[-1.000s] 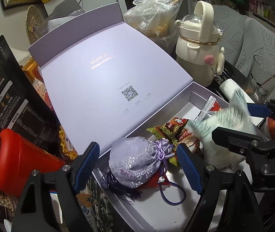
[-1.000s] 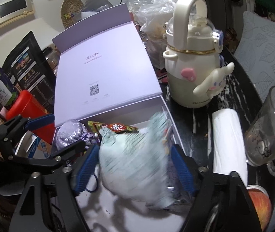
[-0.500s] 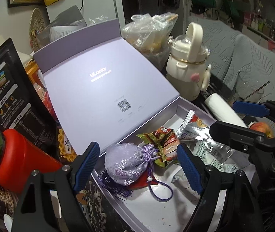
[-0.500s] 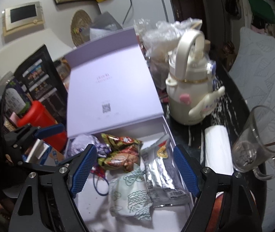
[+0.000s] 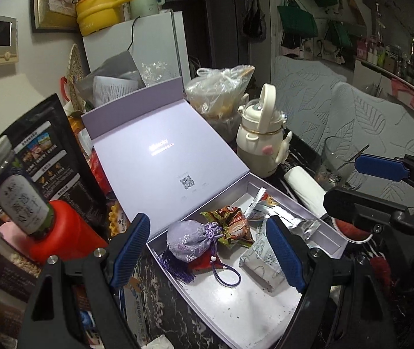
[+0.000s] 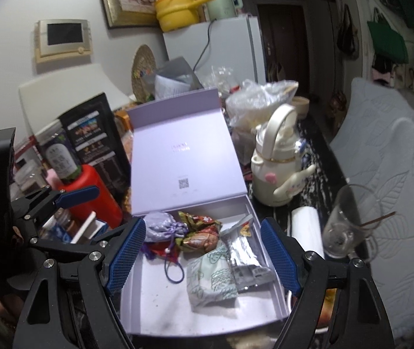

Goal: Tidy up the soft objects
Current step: 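Withdraw both tools from the box toward the red fuzzy ring and clear bag, then grasp the clear zip bag with the left tool while the right tool grasps the red fuzzy ring, then lift and carry the zip bag and red ring with both tools over the lilac box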

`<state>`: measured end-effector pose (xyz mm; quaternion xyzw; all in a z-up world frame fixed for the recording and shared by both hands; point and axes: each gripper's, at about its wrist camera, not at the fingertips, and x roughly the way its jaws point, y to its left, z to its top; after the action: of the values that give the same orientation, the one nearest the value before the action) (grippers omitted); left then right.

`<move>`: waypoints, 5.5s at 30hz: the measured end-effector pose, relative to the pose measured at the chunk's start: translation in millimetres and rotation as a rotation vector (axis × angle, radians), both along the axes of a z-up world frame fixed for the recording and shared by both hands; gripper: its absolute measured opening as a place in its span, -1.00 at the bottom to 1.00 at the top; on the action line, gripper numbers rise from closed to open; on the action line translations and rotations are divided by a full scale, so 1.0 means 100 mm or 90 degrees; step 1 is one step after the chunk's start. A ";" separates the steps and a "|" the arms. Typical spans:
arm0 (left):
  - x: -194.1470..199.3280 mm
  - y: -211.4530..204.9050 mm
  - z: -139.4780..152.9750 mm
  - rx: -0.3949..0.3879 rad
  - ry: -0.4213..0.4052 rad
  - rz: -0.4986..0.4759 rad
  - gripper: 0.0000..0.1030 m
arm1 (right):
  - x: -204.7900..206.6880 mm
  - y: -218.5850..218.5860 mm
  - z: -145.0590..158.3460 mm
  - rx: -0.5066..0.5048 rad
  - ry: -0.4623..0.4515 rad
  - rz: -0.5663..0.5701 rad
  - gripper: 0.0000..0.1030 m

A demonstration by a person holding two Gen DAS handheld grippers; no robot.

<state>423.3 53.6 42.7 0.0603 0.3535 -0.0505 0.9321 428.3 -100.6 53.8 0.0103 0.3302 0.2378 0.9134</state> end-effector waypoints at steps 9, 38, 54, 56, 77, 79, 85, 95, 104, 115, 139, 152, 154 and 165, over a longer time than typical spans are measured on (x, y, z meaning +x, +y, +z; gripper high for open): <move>-0.53 -0.12 0.42 0.000 -0.058 -0.027 0.60 | -0.57 -0.12 0.40 0.000 -0.069 -0.004 0.60; -1.70 -0.38 0.38 -0.042 -0.073 -0.086 0.60 | -2.18 -0.59 0.42 -0.038 -0.138 -0.100 0.72; -1.85 -0.53 -0.04 -0.075 -0.037 -0.120 0.60 | -2.39 -0.88 -0.11 -0.038 -0.066 -0.167 0.72; -1.85 -0.56 -0.10 -0.078 -0.028 -0.127 0.60 | -2.39 -0.91 -0.19 -0.037 -0.059 -0.174 0.72; -1.58 -0.72 -0.81 -0.104 0.066 -0.131 0.60 | -1.94 -1.09 -1.03 0.000 0.060 -0.169 0.72; -1.51 -0.72 -0.88 -0.102 0.076 -0.123 0.60 | -1.84 -1.10 -1.10 -0.007 0.065 -0.176 0.72; -1.32 -0.67 -1.00 -0.113 0.079 -0.088 0.60 | -1.54 -1.11 -1.26 -0.026 0.086 -0.184 0.72; -1.05 -0.67 -1.08 -0.129 0.064 -0.065 0.60 | -1.01 -1.04 -1.48 -0.078 0.121 -0.182 0.91; -0.88 -1.05 -1.12 -0.109 0.060 -0.123 0.60 | -1.00 -1.37 -1.58 -0.052 0.134 -0.171 0.10; -0.61 -1.63 -1.43 -0.045 0.115 -0.213 0.60 | -1.10 -1.94 -1.55 -0.026 0.145 -0.248 0.10; -1.04 -1.68 -1.49 -0.046 0.156 -0.230 -0.35 | -1.66 -1.91 -1.47 -0.026 0.136 -0.231 -0.19; -1.72 -1.49 -1.42 -0.049 0.165 -0.243 -0.35 | -2.22 -1.68 -1.48 -0.016 0.145 -0.203 -0.19; -1.79 -1.47 -1.42 -0.046 0.175 -0.243 -0.35 | -2.28 -1.65 -1.48 -0.019 0.145 -0.195 -0.19; -1.80 -1.47 -1.53 -0.019 0.192 -0.236 -0.32 | -2.31 -1.61 -1.54 -0.025 0.152 -0.197 0.12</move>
<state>243.6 -92.9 -109.9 0.1020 0.4708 -0.2340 0.8445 197.7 -261.4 -100.0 0.0716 0.4354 0.0854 0.8933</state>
